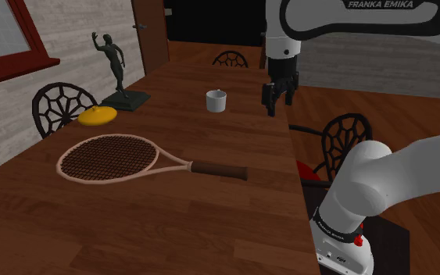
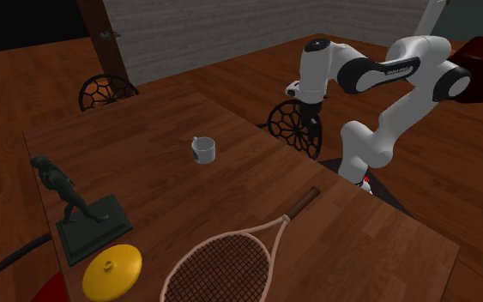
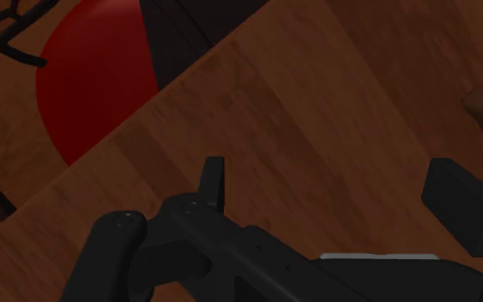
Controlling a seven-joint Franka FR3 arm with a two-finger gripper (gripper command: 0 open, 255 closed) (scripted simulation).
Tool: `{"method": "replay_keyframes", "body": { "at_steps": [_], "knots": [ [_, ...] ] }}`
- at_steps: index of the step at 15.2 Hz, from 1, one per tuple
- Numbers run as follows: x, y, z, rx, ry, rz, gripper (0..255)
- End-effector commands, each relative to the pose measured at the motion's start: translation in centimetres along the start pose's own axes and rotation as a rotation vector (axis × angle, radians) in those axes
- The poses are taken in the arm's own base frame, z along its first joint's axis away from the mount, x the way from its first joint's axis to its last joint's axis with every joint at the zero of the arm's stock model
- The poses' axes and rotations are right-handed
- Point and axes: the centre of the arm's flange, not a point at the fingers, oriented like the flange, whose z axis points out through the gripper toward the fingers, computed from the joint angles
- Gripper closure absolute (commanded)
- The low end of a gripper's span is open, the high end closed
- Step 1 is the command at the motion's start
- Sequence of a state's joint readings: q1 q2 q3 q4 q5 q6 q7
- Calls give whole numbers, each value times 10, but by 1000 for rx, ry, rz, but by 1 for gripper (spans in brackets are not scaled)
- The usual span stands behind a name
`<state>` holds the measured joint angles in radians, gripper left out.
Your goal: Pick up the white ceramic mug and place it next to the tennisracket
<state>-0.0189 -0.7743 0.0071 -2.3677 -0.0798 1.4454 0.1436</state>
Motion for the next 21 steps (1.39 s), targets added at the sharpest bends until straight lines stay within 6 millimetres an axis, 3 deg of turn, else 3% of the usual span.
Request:
{"method": "replay_keyframes", "body": {
  "at_steps": [1, 21],
  "knots": [
    [0, 0, 0, 0, 0, 0, 0],
    [239, 44, 44, 31, 119, -118, 0]
  ]
}}
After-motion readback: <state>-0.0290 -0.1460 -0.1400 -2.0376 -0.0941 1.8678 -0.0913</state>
